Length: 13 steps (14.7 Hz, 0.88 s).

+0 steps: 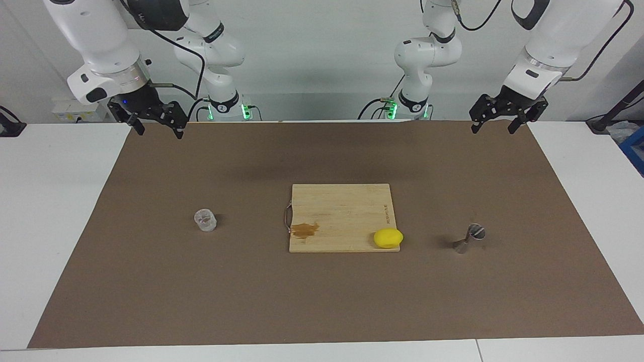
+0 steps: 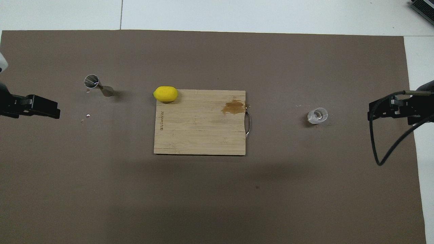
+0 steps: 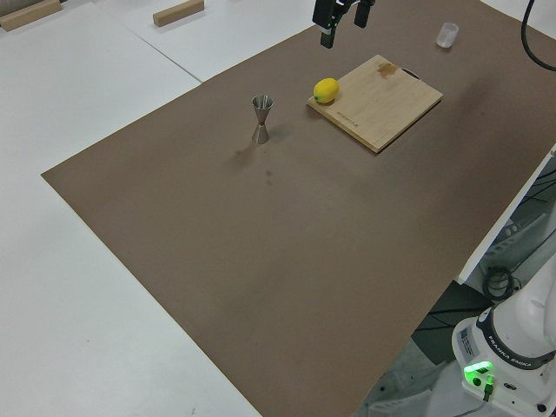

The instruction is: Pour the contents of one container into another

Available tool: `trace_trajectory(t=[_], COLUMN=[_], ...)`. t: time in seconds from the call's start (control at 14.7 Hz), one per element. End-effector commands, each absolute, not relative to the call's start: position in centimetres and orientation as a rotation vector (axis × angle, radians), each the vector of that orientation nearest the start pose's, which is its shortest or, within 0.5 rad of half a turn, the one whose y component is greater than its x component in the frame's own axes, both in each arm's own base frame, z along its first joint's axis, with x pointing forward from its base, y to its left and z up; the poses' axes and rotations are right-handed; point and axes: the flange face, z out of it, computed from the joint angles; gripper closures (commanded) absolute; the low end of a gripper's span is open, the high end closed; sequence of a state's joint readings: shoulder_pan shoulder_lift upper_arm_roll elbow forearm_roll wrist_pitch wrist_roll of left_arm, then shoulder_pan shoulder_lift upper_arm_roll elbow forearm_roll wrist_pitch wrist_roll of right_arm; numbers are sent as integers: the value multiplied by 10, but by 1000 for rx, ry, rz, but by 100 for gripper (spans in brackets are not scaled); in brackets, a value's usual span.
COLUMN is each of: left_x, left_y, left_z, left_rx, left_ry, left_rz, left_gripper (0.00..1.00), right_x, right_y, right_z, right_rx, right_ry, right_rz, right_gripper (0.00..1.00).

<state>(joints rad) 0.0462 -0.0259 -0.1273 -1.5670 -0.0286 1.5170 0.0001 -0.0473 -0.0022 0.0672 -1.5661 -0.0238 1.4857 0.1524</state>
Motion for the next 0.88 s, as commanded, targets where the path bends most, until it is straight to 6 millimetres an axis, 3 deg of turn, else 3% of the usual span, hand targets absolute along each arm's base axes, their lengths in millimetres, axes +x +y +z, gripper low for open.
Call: trace_trajectory(t=[0.0, 0.68, 0.81], left_x=[539, 537, 539], left_y=[-49, -54, -53], left_z=[637, 636, 627], left_rx=[-3167, -3172, -3198], left_ry=[158, 164, 155], left_rz=[53, 66, 99], left_gripper=[0, 0, 0], right_x=[538, 542, 542], right_y=[1, 9, 9], right_z=[621, 624, 624], right_rx=[-3149, -3164, -3165], right_ry=[228, 303, 304], right_rz=[127, 72, 69], right_gripper=[1, 1, 1])
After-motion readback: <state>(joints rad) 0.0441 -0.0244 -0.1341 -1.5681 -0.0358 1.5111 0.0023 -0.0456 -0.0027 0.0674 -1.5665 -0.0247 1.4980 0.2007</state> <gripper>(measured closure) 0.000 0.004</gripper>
